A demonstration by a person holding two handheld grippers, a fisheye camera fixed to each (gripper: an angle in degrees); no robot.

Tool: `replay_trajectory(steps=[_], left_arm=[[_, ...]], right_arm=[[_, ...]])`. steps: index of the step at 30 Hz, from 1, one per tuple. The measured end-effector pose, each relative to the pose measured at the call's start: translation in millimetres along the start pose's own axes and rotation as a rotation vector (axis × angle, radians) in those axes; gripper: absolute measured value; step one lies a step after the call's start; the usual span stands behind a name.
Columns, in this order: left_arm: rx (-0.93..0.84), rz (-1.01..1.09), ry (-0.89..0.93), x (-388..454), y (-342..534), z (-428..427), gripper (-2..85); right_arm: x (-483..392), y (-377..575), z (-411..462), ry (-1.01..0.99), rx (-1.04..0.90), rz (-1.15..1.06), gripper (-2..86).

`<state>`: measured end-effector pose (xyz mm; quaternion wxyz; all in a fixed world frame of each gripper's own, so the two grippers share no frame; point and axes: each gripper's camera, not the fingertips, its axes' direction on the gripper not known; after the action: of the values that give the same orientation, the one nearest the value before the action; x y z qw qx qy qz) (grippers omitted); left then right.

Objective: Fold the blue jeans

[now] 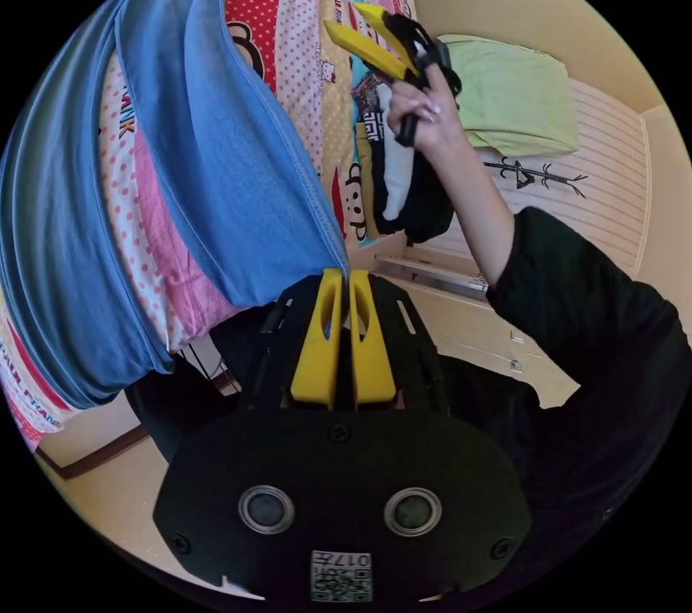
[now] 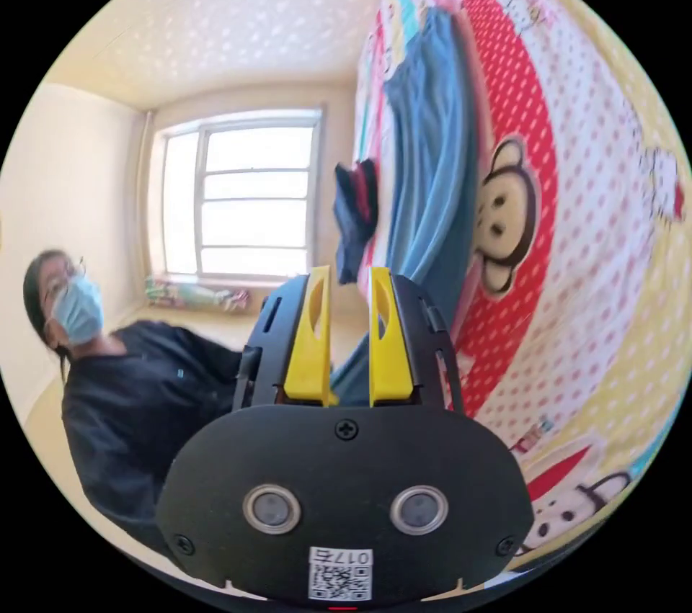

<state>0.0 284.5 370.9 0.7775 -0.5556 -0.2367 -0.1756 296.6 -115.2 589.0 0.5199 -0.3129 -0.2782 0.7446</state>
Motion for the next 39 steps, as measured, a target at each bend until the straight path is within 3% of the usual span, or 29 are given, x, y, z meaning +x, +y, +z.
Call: replay_trajectory(steps=[4,7,11,17,23,29,34,39], left_arm=[[0.024,0.016,0.107,0,4,-10,-1.0],[0.033,0.002,0.197,-5,5,-21,-1.0],[0.074,0.006,0.361,-16,7,-47,-1.0],[0.103,0.02,0.5,-34,18,-101,-1.0],[0.085,0.014,0.596,-57,38,-153,-1.0],[0.189,-0.128,0.698,-104,88,-215,-0.9],[0.317,-0.284,0.753,-146,138,-253,-0.9],[0.324,-0.4,0.648,-182,166,-269,-0.8]], right_arm=[[52,-150,41,0.271,0.096,0.09,11.9],[83,-226,75,0.296,0.16,0.114,13.4],[129,-275,103,0.261,0.222,0.164,13.3],[172,-307,130,0.466,0.214,0.167,9.3],[174,-333,154,0.426,0.223,0.09,2.5],[168,-372,213,0.164,0.232,-0.089,1.2],[221,-402,317,0.003,0.187,-0.091,1.0],[300,-398,395,-0.086,0.149,-0.009,1.3]])
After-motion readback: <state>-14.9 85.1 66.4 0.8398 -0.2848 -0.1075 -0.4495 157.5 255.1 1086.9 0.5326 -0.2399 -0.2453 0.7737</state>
